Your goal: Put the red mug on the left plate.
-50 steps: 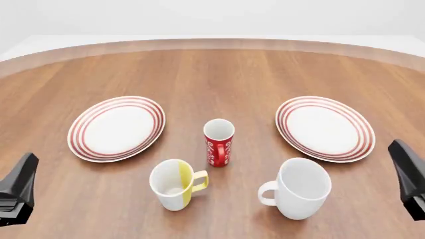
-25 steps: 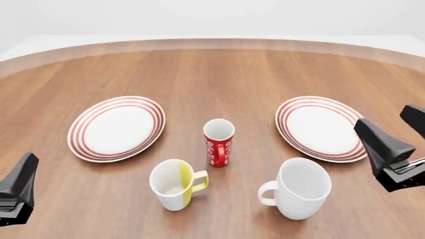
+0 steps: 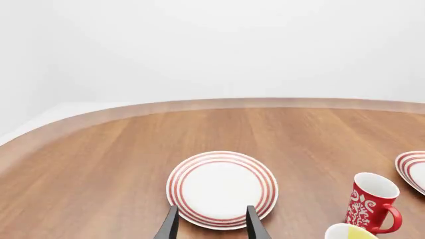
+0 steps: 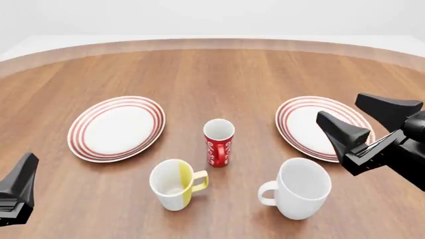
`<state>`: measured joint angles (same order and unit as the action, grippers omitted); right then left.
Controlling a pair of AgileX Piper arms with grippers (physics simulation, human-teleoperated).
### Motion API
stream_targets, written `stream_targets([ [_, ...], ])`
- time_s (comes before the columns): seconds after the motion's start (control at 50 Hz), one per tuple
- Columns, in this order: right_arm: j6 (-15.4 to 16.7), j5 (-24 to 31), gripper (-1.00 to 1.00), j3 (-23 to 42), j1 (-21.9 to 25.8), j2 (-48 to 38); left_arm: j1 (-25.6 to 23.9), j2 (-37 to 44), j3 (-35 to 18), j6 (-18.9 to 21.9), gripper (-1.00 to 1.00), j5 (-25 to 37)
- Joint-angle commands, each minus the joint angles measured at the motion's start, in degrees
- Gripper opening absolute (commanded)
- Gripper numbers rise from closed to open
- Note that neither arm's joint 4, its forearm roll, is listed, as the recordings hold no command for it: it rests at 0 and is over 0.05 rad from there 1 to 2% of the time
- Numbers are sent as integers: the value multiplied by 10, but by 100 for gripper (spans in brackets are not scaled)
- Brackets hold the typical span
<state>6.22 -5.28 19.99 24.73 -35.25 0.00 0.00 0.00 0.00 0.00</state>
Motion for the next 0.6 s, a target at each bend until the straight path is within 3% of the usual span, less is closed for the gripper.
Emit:
stream_targets([
  [0.02,-7,1,100,26,35,-44,0,0,0,0,100,0],
  [0.34,-61,86,100,114,74,-107,0,0,0,0,100,0],
  [0.6,-84,165,100,202,81,-178,0,0,0,0,100,0],
])
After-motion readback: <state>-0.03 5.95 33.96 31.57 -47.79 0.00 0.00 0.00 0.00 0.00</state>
